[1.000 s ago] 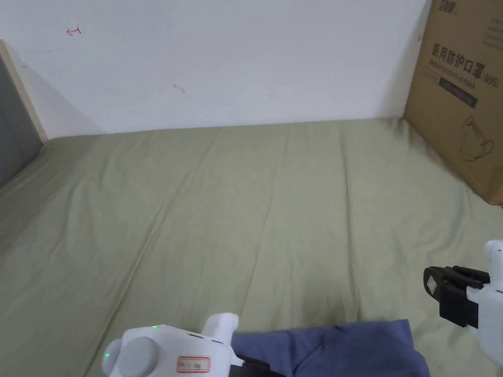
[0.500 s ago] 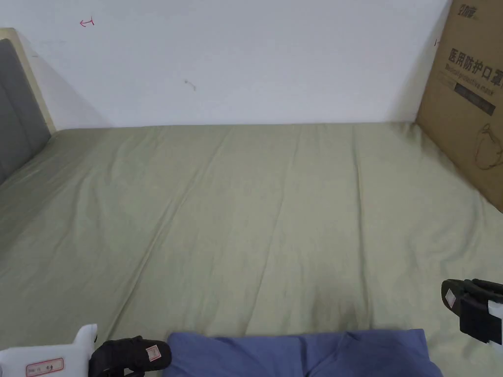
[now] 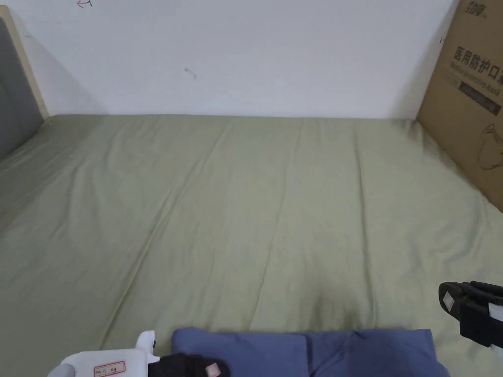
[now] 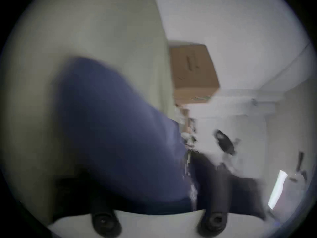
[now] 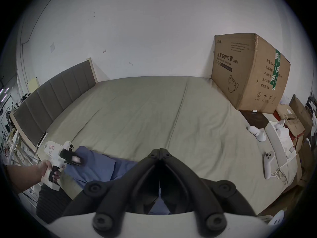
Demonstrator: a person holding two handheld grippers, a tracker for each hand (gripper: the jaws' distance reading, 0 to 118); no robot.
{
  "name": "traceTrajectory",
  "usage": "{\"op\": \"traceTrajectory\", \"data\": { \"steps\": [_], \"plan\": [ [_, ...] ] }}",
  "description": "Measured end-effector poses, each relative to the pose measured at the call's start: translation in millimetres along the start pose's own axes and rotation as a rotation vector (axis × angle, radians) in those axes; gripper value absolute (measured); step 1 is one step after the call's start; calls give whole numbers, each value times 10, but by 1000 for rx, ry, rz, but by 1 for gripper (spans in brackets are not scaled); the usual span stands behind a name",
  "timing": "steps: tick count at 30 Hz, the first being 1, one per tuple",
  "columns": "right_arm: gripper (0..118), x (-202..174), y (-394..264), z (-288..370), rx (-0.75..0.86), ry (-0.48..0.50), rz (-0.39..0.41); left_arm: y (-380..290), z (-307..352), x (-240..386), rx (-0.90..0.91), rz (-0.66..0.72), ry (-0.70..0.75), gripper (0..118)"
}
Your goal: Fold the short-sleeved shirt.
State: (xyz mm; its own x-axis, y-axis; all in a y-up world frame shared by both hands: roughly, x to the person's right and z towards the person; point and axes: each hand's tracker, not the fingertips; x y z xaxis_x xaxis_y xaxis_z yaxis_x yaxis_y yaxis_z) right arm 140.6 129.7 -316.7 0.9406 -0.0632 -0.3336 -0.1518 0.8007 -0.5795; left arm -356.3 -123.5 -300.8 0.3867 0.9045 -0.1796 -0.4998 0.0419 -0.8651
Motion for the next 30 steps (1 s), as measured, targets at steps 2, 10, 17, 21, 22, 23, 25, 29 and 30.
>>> {"op": "traceTrajectory", "data": {
  "steps": [2, 10, 17, 21, 22, 23, 25, 29, 30],
  "plan": [
    [0, -17, 9, -21, -2, 7, 3, -89, 98, -1, -1, 11, -68, 11],
    [0, -25, 46, -17, 26, 58, 9, -237, 526, 1210, 68, -399, 768, 11],
    [0, 78, -28, 51, 45, 88, -25, -553, 304, 1881, 76, -602, 865, 11],
    [0, 189, -99, 140, 52, 79, -57, -576, -95, 2078, 6, -499, 631, 12],
    [0, 217, -109, 159, 52, 76, -64, -568, -217, 2099, -21, -476, 590, 14],
    [0, 249, -122, 184, 53, 70, -75, -553, -378, 2108, -54, -442, 540, 18],
    [0, 310, -143, 220, 53, 57, -93, -555, -712, 2113, -116, -413, 494, 38],
    [0, 414, -191, 280, 53, 35, -125, -589, -1280, 2034, -209, -341, 391, 98],
    [0, 432, -200, 293, 53, 33, -131, -616, -1343, 2024, -218, -307, 326, 104]
  ]
}}
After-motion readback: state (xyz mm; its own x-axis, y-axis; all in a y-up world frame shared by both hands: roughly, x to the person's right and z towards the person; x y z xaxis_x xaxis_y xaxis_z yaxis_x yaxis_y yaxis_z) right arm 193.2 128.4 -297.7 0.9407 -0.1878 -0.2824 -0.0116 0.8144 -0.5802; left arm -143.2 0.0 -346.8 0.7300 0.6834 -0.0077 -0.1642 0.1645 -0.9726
